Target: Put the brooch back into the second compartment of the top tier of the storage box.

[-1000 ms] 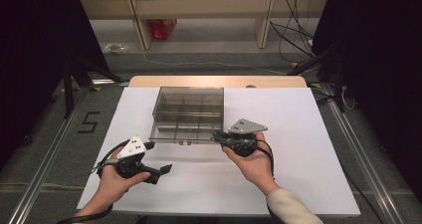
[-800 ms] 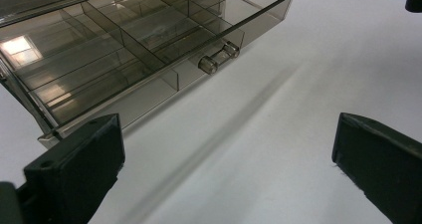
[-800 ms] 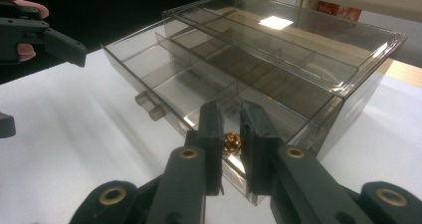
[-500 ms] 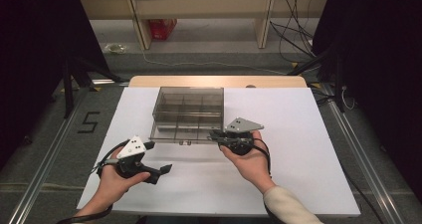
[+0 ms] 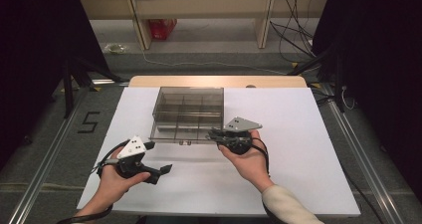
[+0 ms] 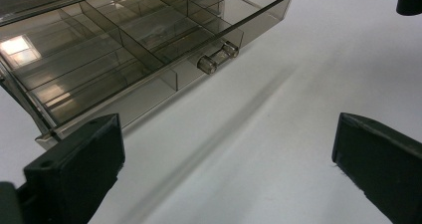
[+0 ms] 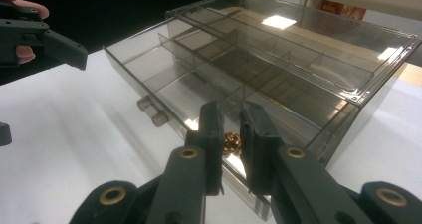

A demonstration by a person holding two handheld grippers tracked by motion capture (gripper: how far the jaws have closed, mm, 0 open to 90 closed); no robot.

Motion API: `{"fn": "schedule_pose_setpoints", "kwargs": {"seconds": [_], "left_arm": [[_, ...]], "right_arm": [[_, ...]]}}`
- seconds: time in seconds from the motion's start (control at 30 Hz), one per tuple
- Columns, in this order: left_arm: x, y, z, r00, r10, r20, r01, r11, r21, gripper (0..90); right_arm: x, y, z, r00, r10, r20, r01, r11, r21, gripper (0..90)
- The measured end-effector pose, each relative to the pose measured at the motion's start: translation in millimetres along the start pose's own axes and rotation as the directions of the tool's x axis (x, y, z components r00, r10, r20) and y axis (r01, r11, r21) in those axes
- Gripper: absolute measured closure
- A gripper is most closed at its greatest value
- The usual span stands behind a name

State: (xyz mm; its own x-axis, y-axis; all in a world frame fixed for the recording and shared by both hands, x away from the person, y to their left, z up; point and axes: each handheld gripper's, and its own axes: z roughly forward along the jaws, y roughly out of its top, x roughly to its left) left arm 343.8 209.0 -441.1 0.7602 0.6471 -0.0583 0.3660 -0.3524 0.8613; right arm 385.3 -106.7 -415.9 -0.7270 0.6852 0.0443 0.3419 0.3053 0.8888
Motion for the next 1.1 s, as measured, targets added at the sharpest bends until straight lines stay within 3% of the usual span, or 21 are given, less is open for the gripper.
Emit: {"fn": "schedule_pose_setpoints", "kwargs": {"seconds": [1.1], "left_arm": [[-0.2,-0.7,1.7,1.0,0.001,0.002,-0.001,1.0,0.003,0.0]], "right_arm": [[4.5,6.3,11.6,0.9999,-0.003,-0.015,0.003,1.0,-0.001,80.7]]}}
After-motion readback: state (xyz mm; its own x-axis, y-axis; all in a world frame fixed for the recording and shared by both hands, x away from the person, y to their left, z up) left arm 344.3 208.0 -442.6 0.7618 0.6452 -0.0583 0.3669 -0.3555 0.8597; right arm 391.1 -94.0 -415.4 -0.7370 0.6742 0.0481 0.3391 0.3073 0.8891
